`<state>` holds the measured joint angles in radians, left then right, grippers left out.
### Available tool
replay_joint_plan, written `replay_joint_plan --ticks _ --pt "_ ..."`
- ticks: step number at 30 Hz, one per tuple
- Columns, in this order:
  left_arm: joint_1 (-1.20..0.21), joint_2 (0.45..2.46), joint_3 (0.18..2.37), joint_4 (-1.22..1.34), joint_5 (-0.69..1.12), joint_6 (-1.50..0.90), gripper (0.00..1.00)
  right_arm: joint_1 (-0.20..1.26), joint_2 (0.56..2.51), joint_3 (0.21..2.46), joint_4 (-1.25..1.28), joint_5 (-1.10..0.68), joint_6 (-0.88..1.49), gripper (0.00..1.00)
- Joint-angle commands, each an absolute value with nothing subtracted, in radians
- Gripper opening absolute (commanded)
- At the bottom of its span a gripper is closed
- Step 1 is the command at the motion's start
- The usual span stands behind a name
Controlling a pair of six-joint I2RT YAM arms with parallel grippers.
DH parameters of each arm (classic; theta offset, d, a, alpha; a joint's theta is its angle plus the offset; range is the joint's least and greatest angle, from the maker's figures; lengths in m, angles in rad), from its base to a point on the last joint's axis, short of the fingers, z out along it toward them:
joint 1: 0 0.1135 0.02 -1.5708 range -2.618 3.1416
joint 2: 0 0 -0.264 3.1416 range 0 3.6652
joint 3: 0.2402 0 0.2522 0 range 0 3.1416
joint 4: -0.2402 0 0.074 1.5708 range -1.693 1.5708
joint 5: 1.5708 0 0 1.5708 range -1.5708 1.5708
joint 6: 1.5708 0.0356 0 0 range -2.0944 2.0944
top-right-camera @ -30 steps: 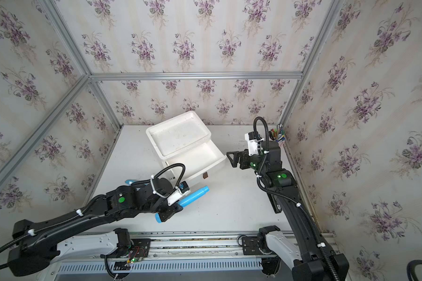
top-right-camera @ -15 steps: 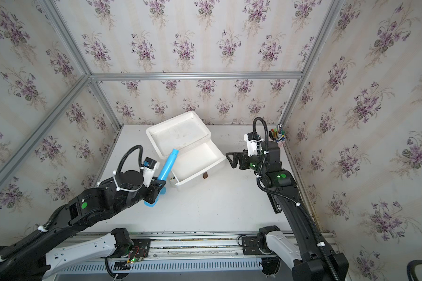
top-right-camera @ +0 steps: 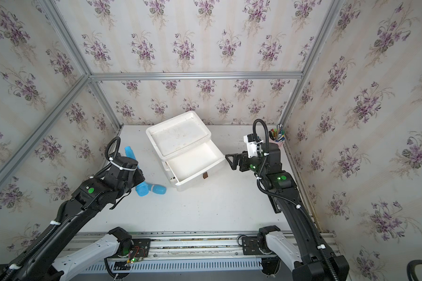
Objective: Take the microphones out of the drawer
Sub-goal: Place the microphone at the center of the board.
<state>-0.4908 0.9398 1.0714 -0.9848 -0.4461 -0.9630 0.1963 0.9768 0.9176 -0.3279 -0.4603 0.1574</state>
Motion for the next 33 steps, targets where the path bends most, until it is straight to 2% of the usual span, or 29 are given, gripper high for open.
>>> replay_joint_plan --ticks 1,11,27,29,33 --pt "-0.454 0.997 1.089 -1.115 -0.488 -1.19 0.0 0.198 0.974 0.917 -0.298 -0.472 0.153 1.0" --pt "-0.379 1.168 0.984 -1.142 -0.399 -1.419 0.0 0.198 0.968 0.916 -0.296 -0.481 0.149 1.0" --pt "-0.382 1.298 0.745 -0.871 -0.335 -1.589 0.0 0.197 0.962 0.901 -0.284 -0.498 0.143 1.0" --pt "-0.382 1.309 0.734 -0.85 -0.334 -1.59 0.06 0.197 0.957 0.896 -0.284 -0.496 0.143 1.0" --pt "-0.382 1.33 0.729 -0.825 -0.333 -1.586 0.38 0.197 0.955 0.894 -0.29 -0.494 0.14 1.0"
